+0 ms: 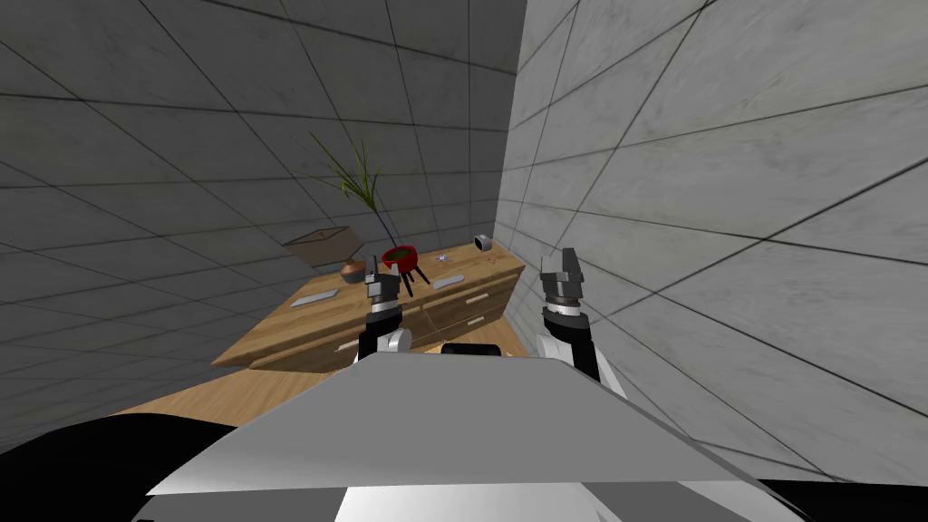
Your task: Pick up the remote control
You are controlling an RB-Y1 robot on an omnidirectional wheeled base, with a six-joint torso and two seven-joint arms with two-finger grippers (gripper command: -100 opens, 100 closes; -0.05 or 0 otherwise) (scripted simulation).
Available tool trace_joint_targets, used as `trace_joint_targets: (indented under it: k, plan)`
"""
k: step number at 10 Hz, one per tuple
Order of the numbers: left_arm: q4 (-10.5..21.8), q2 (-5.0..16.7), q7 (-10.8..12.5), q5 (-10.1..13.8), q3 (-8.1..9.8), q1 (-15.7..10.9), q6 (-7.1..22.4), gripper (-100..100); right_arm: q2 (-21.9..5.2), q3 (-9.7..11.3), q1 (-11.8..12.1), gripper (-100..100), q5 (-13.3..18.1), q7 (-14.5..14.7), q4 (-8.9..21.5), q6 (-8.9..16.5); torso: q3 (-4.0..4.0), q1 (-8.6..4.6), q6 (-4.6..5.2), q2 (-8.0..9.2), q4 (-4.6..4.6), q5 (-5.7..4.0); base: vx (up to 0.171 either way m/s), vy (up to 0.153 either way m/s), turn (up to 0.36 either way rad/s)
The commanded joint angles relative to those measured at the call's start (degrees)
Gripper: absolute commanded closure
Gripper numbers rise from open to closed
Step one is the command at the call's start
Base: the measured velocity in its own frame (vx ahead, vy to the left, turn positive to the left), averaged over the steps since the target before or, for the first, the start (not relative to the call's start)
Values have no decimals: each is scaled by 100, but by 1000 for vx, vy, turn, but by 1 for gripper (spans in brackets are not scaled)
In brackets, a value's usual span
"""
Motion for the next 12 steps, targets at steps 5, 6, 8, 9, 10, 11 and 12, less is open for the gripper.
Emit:
trace_joint_targets:
  k: [5, 6, 8, 9, 10, 11, 12]
  plan:
    - [-32, 889, 108, 521, 473, 390, 556, -100, 0, 0, -1, 0, 0, 0, 0, 0, 20, -5, 0, 35, 7, -1, -65, -18, -53]
    - [-41, 1031, 146, 683, 626, 510, 737, -100, 0, 1, -2, 0, 0, 0, 0, 0, 23, -6, 1, 40, 9, -1, -87, -36, -125]
    - [-50, 1161, 190, 861, 796, 642, 945, -100, 1, 1, -2, 0, 0, 0, 0, 0, 24, -14, 0, 43, 9, -3, -96, -41, -59]
    - [-58, 1279, 240, 1054, 980, 783, 1150, -100, 0, 0, -1, 0, 0, 0, 0, 0, 22, -10, 0, 37, 9, -3, -67, -31, -82]
    - [-58, 1279, 240, 1054, 980, 783, 1176, -100, 0, 0, -1, 0, 0, 0, 0, 0, 19, -9, 1, 32, 7, -2, -43, -18, -48]
    - [-63, 1384, 298, 1260, 1176, 932, 1411, -100, 0, 0, -1, 0, 0, 0, 0, 0, 13, -5, 1, 21, 6, -1, -55, -24, -125]
    - [-66, 1479, 362, 1437, 1357, 1087, 1572, -100, 0, 0, -1, 0, 0, 0, 0, 0, 13, -6, 1, 23, 5, -1, -84, -52, -178]
